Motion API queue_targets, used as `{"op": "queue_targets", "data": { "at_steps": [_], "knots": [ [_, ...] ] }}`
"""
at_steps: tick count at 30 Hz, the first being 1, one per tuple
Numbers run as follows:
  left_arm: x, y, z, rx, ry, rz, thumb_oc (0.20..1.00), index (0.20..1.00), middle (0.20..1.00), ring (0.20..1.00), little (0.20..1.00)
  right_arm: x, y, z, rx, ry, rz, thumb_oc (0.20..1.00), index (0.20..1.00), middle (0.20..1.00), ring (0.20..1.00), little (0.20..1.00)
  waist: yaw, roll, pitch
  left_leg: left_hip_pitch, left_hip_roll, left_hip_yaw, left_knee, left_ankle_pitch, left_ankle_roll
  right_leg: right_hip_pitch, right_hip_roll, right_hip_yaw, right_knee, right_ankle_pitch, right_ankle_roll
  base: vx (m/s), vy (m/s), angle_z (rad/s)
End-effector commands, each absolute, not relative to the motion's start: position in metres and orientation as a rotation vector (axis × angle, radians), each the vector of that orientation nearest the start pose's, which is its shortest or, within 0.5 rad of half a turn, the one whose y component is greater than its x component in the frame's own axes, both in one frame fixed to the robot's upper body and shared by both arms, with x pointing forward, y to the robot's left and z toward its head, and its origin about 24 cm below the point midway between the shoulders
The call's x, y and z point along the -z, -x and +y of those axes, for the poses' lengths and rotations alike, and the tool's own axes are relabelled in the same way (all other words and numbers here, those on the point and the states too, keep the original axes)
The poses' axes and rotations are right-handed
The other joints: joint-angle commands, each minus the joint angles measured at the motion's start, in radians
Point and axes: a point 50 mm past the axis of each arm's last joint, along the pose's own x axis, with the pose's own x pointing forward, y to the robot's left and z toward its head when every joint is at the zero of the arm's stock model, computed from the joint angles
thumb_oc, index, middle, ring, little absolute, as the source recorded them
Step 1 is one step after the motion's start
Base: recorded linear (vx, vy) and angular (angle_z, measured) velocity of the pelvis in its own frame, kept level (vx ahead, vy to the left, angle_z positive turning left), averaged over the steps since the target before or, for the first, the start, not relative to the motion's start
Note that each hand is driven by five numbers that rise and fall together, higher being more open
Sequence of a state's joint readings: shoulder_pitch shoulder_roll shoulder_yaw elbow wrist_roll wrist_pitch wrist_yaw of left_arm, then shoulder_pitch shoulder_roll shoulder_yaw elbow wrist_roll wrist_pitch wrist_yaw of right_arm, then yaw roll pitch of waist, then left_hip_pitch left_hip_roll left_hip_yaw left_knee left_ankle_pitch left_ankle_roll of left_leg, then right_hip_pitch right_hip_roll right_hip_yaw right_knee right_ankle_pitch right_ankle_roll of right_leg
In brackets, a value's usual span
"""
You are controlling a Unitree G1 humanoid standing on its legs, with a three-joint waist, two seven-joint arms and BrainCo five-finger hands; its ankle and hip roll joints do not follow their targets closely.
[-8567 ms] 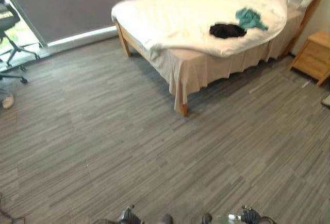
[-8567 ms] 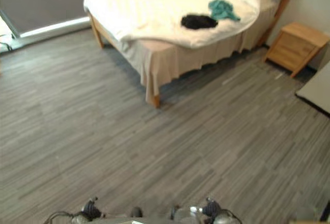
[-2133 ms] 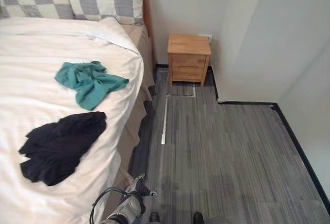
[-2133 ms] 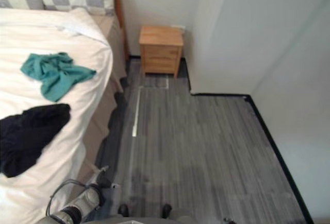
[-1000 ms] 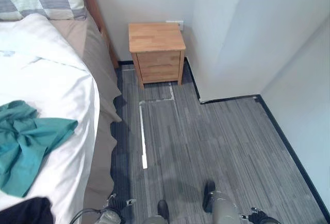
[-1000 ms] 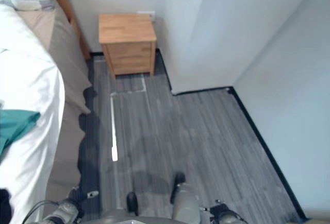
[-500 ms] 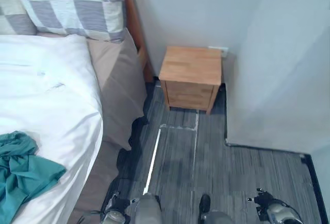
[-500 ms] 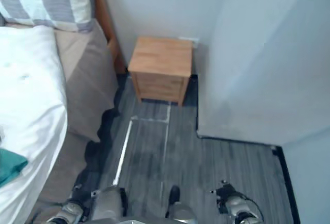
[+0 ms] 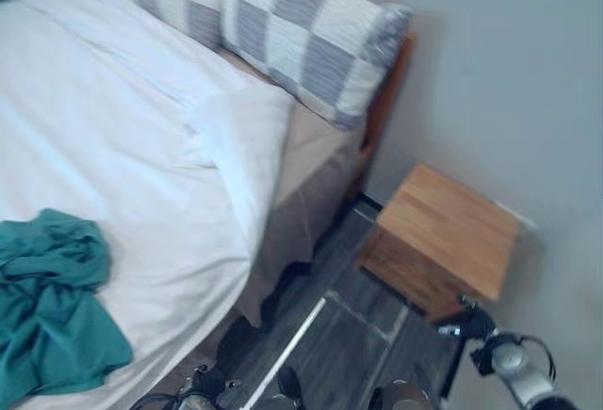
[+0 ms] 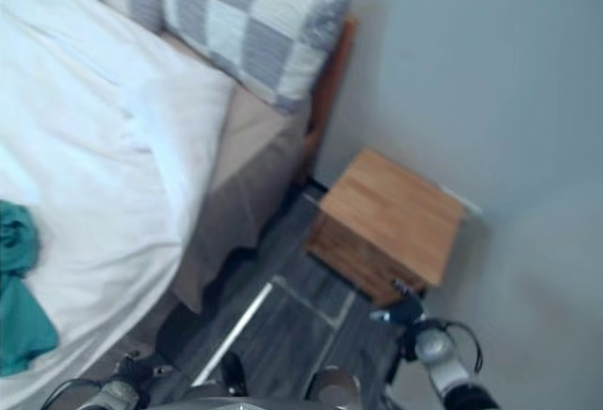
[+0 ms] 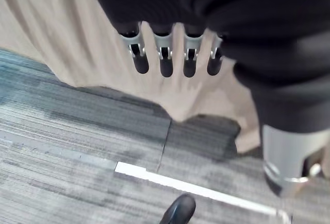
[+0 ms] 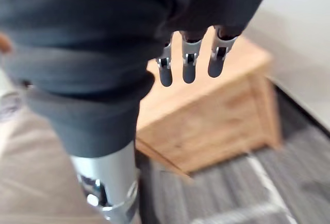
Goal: Tidy up the quilt and then pick up the clothes from the bed and put them into the laundry hamper.
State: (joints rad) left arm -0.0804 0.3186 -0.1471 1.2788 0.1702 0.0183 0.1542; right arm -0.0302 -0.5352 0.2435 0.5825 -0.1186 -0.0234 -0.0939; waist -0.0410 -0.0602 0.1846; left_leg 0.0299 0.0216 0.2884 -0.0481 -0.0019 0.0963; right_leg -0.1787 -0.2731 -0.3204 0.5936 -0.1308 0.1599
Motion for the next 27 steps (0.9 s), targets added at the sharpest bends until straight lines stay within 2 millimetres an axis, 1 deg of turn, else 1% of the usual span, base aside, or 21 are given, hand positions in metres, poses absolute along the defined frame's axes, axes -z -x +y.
{"op": "queue_targets", "data": {
  "at_steps": [1,3,4,5,6,7,8,9,10,13,15,16,17,18,19,20,21,22,23,25,27],
  "knots": [
    [0.144,-0.097,0.287,-0.137,-0.651,1.217,1.000,1.000,1.000,1.000,1.000,-0.011,-0.260,-0.272,0.012,0.844,0.249,1.000,1.000,1.000,1.000,1.000,-0.014,-0.043,0.053,0.055,0.080,0.076,-0.004,-0.034,-0.156,0.045,-0.019,0.121,-0.408,0.193,0.068,0.51,-0.348,1.94],
    [0.143,-0.101,0.288,-0.121,-0.669,1.211,1.000,1.000,1.000,1.000,1.000,-0.044,-0.271,-0.281,0.061,0.879,0.128,1.000,1.000,1.000,1.000,1.000,-0.047,-0.045,0.051,0.079,0.067,-0.017,-0.009,-0.064,-0.172,0.028,0.036,0.287,-0.550,0.186,0.092,0.52,-0.264,1.67],
    [0.143,-0.102,0.289,-0.109,-0.682,1.214,1.000,1.000,1.000,1.000,1.000,-0.077,-0.278,-0.290,0.105,0.940,0.026,1.000,1.000,1.000,1.000,1.000,-0.062,-0.043,0.052,0.094,0.065,-0.096,-0.003,-0.089,-0.182,0.012,0.062,0.425,-0.592,0.201,0.102,0.33,-0.149,1.76],
    [0.143,-0.103,0.289,-0.109,-0.682,1.213,1.000,1.000,1.000,1.000,1.000,-0.077,-0.278,-0.290,0.106,0.940,0.026,1.000,1.000,1.000,1.000,1.000,-0.063,-0.044,0.051,0.090,0.063,-0.097,-0.003,-0.086,-0.182,0.009,0.061,0.426,-0.593,0.204,0.102,0.39,-0.275,2.26],
    [0.142,-0.099,0.294,-0.125,-0.678,1.229,1.000,1.000,1.000,1.000,1.000,-0.108,-0.291,-0.289,0.133,0.963,-0.084,1.000,1.000,1.000,1.000,1.000,-0.056,-0.052,0.049,0.096,0.057,-0.156,0.012,-0.103,-0.186,0.008,0.058,0.443,-0.596,0.220,0.102,0.23,-0.227,2.09],
    [0.142,-0.095,0.295,-0.124,-0.685,1.238,1.000,1.000,1.000,1.000,1.000,-0.124,-0.297,-0.285,0.136,0.974,-0.149,1.000,1.000,1.000,1.000,1.000,-0.040,-0.059,0.043,0.095,0.051,-0.183,0.020,-0.108,-0.188,0.021,0.049,0.433,-0.605,0.219,0.099,0.24,-0.223,2.20],
    [0.142,-0.095,0.295,-0.125,-0.684,1.238,1.000,1.000,1.000,1.000,1.000,-0.125,-0.297,-0.285,0.135,0.974,-0.150,1.000,1.000,1.000,1.000,1.000,-0.046,-0.059,0.045,0.094,0.050,-0.189,0.022,-0.110,-0.187,0.026,0.047,0.427,-0.607,0.218,0.099,0.19,-0.262,1.50],
    [0.143,-0.086,0.297,-0.134,-0.685,1.259,1.000,1.000,1.000,1.000,1.000,-0.158,-0.311,-0.270,0.109,1.014,-0.278,1.000,1.000,1.000,1.000,1.000,-0.024,-0.062,0.036,0.090,0.056,-0.228,0.034,-0.114,-0.195,0.047,0.055,0.418,-0.614,0.208,0.097,0.14,-0.192,1.03],
    [0.143,-0.086,0.297,-0.136,-0.681,1.259,1.000,1.000,1.000,1.000,1.000,-0.158,-0.312,-0.269,0.107,1.015,-0.280,1.000,1.000,1.000,1.000,1.000,-0.030,-0.060,0.037,0.089,0.057,-0.231,0.035,-0.116,-0.195,0.049,0.055,0.415,-0.615,0.207,0.096,0.20,-0.266,0.72],
    [0.149,-0.065,0.292,-0.157,-0.643,1.306,1.000,1.000,1.000,1.000,1.000,-0.200,-0.335,-0.239,0.045,1.060,-0.428,1.000,1.000,1.000,1.000,1.000,-0.005,-0.037,0.038,0.062,0.089,-0.259,0.071,-0.117,-0.220,0.070,0.075,0.378,-0.642,0.205,0.084,0.11,-0.205,0.58],
    [0.151,-0.063,0.288,-0.159,-0.630,1.305,1.000,1.000,1.000,1.000,1.000,-0.224,-0.347,-0.227,0.041,1.125,-0.490,1.000,1.000,1.000,1.000,1.000,0.026,-0.030,0.056,0.012,0.101,-0.263,0.121,-0.100,-0.248,0.087,0.076,0.341,-0.660,0.195,0.070,0.00,-0.242,0.16],
    [0.151,-0.072,0.284,-0.135,-0.649,1.279,1.000,1.000,1.000,1.000,1.000,-0.254,-0.354,-0.223,0.079,1.217,-0.548,1.000,1.000,1.000,1.000,1.000,0.043,-0.017,0.094,-0.079,0.123,-0.229,0.188,-0.043,-0.286,0.108,0.065,0.272,-0.664,0.171,0.049,-0.06,-0.228,0.08],
    [0.151,-0.073,0.283,-0.136,-0.646,1.277,1.000,1.000,1.000,1.000,1.000,-0.256,-0.355,-0.222,0.079,1.219,-0.552,1.000,1.000,1.000,1.000,1.000,0.037,-0.014,0.095,-0.086,0.124,-0.234,0.195,-0.044,-0.287,0.107,0.065,0.268,-0.664,0.171,0.048,-0.19,-0.298,0.85],
    [0.150,-0.084,0.279,-0.096,-0.677,1.245,1.000,1.000,1.000,1.000,1.000,-0.272,-0.358,-0.222,0.123,1.292,-0.579,1.000,1.000,1.000,1.000,1.000,0.028,0.002,0.125,-0.160,0.177,-0.083,0.231,0.026,-0.289,0.111,0.055,0.193,-0.648,0.152,0.033,-0.13,-0.144,1.27],
    [0.150,-0.084,0.278,-0.096,-0.674,1.245,1.000,1.000,1.000,1.000,1.000,-0.272,-0.359,-0.222,0.122,1.293,-0.581,1.000,1.000,1.000,1.000,1.000,0.026,0.004,0.123,-0.164,0.177,-0.082,0.234,0.026,-0.289,0.106,0.055,0.194,-0.647,0.152,0.033,-0.25,-0.242,2.07],
    [0.149,-0.089,0.277,-0.062,-0.707,1.225,1.000,1.000,1.000,1.000,1.000,-0.286,-0.366,-0.213,0.150,1.378,-0.608,1.000,1.000,1.000,1.000,1.000,0.012,0.047,0.142,-0.187,0.196,0.094,0.186,0.052,-0.272,0.080,0.075,0.131,-0.640,0.139,0.030,-0.12,-0.103,1.42],
    [0.150,-0.089,0.276,-0.061,-0.703,1.225,1.000,1.000,1.000,1.000,1.000,-0.287,-0.367,-0.213,0.148,1.382,-0.610,1.000,1.000,1.000,1.000,1.000,0.011,0.050,0.141,-0.183,0.196,0.096,0.178,0.056,-0.273,0.079,0.076,0.132,-0.639,0.139,0.029,-0.15,-0.086,0.99],
    [0.149,-0.091,0.276,-0.051,-0.711,1.212,1.000,1.000,1.000,1.000,1.000,-0.298,-0.369,-0.207,0.163,1.436,-0.637,1.000,1.000,1.000,1.000,1.000,0.006,0.072,0.148,-0.176,0.192,0.112,0.148,0.064,-0.268,0.054,0.082,0.128,-0.633,0.144,0.029,-0.15,-0.042,0.40],
    [0.144,-0.107,0.278,-0.057,-0.731,1.153,1.000,1.000,1.000,1.000,1.000,-0.311,-0.373,-0.210,0.226,1.486,-0.645,1.000,1.000,1.000,1.000,1.000,0.019,0.093,0.187,-0.221,0.187,0.092,0.148,0.093,-0.274,0.009,0.077,0.123,-0.613,0.150,0.024,-0.15,-0.040,0.32],
    [0.143,-0.113,0.275,-0.052,-0.718,1.125,1.000,1.000,1.000,1.000,1.000,-0.315,-0.377,-0.215,0.254,1.514,-0.624,1.000,1.000,1.000,1.000,1.000,0.008,0.106,0.189,-0.225,0.186,0.101,0.129,0.100,-0.274,-0.016,0.073,0.110,-0.601,0.147,0.025,-0.09,-0.033,0.11],
    [0.140,-0.123,0.271,-0.054,-0.703,1.072,1.000,1.000,1.000,1.000,1.000,-0.323,-0.382,-0.221,0.299,1.544,-0.590,1.000,1.000,1.000,1.000,1.000,0.016,0.129,0.216,-0.239,0.185,0.103,0.105,0.117,-0.273,-0.062,0.070,0.120,-0.584,0.154,0.028,-0.08,-0.003,0.21]
  ]
}}
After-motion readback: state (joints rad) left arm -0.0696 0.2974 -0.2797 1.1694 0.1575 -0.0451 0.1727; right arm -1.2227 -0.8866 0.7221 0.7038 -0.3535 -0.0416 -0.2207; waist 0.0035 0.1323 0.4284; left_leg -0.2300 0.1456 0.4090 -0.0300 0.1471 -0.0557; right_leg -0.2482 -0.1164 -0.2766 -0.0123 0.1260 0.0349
